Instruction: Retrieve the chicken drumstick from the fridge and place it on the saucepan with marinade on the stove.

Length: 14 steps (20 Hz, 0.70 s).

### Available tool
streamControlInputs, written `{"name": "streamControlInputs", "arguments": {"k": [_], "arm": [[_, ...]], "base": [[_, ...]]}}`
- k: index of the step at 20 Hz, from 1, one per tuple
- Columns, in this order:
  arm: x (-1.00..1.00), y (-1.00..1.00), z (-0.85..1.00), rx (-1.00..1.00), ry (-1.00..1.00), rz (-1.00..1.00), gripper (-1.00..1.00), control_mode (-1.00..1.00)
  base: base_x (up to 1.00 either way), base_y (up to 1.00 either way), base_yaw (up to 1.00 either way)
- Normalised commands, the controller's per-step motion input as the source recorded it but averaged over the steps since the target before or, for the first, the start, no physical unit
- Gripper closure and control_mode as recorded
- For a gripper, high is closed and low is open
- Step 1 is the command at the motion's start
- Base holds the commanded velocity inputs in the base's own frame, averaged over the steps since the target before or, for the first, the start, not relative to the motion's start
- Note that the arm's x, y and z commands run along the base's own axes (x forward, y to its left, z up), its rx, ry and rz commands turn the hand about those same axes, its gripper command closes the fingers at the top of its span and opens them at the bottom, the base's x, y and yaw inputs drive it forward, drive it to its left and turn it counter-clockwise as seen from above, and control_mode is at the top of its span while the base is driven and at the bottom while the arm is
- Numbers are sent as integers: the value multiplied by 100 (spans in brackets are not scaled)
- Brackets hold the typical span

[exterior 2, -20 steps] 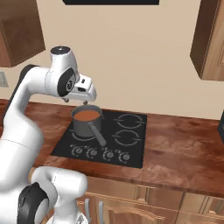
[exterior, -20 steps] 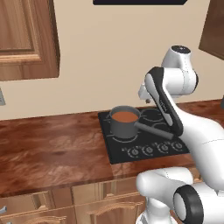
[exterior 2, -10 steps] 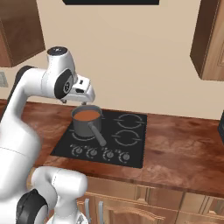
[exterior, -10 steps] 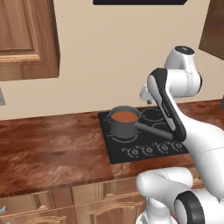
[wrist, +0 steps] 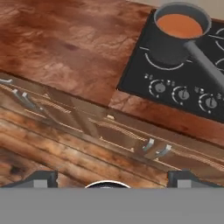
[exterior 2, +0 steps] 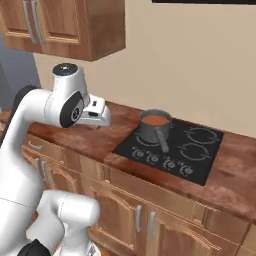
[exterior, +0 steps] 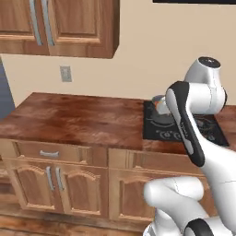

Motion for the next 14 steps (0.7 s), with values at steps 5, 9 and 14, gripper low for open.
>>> {"name": "streamControlInputs", "arguments": {"k": [5,9,14], "arm": [[0,0,0,0,0,0,-100,100],[0,0,0,0,0,0,-100,100],[0,0,0,0,0,0,-100,100]], "base": [[0,0,98],[0,0,100],[0,0,100]]}}
